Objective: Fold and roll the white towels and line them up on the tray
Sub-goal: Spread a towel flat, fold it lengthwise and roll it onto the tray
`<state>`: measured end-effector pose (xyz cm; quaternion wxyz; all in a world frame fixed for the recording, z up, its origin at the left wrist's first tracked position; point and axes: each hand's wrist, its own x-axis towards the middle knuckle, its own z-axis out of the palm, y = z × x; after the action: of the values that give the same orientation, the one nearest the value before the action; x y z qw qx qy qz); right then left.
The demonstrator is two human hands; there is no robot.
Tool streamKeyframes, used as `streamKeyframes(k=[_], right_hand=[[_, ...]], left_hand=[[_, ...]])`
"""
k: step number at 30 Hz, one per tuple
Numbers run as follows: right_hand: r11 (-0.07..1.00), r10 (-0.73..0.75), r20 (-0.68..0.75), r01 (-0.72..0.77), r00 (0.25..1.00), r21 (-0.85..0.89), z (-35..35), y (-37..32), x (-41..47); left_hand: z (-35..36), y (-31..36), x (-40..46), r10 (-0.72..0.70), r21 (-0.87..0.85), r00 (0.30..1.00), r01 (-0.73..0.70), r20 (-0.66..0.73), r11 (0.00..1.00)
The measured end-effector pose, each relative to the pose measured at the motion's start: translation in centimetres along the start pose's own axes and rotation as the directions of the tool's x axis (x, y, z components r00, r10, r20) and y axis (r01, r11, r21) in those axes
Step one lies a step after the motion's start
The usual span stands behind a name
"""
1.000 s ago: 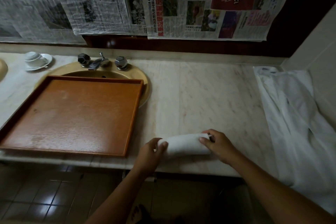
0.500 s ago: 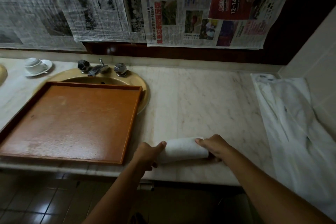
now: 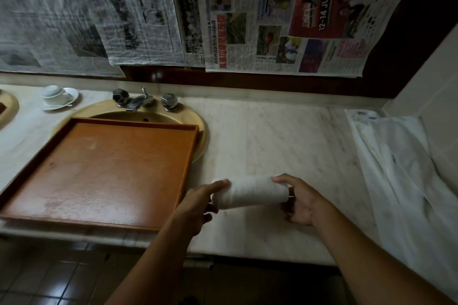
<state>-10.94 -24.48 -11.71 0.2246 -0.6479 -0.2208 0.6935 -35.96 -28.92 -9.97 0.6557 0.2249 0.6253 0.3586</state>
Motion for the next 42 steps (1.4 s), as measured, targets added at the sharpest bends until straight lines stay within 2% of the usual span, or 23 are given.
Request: streamKeyframes(k=[5,10,17,20,22,26,33,38,40,42], right_hand=[[0.995,-0.098,0.096,0.099,0.991,0.001,4.5,-5.1,0.4],[0.969,-0.228,0.084,0.234,0.970,-0.074,10.9,-10.1,1.7],[0.847,-0.373,0.071,0.370,0.925,-0.381,22.2,-15.8,5.8],[0.774,-0.391,0.089,0.380,0.916,-0.507,25.9,-16.9,8.2],[0.712,-0.402,0.043,0.341,0.915,-0.614,27.7,-17.4,9.7],[0.492,-0.475,-0.010,0.256,0.880,-0.832,29.8,-18.2,12.3],[0.276,-0.551,-0.002,0.180,0.835,-0.944,29.9,-18.4,13.3],[0.006,-0.543,0.078,0.097,0.836,-0.995,28.9,-17.8,13.6],[-0.016,-0.526,0.110,0.120,0.843,-0.993,29.0,-17.3,13.4],[0.033,-0.481,0.125,0.160,0.868,-0.986,29.4,-17.0,12.9]], left_hand=[[-3.8,3.1,0.3,0.131,-0.032,0.991,-0.131,-0.007,0.991],[-8.3,5.3,0.7,0.166,-0.124,0.986,-0.164,0.013,0.979],[-15.1,7.2,4.2,0.132,-0.157,0.991,-0.135,-0.031,0.978],[-16.1,7.0,5.7,0.089,-0.102,0.996,-0.088,0.005,0.991],[-16.2,6.8,6.6,0.051,-0.018,0.998,-0.050,0.034,0.999],[-16.1,7.0,8.3,0.047,0.059,0.996,-0.051,0.072,0.997],[-16.3,7.0,10.5,0.037,0.262,0.996,-0.056,0.079,0.964],[-17.0,7.5,11.0,0.048,0.383,0.991,-0.092,0.122,0.919],[-17.2,7.6,11.1,0.090,0.416,0.990,-0.128,0.110,0.901],[-17.4,7.6,11.5,0.127,0.453,0.986,-0.162,0.107,0.877]])
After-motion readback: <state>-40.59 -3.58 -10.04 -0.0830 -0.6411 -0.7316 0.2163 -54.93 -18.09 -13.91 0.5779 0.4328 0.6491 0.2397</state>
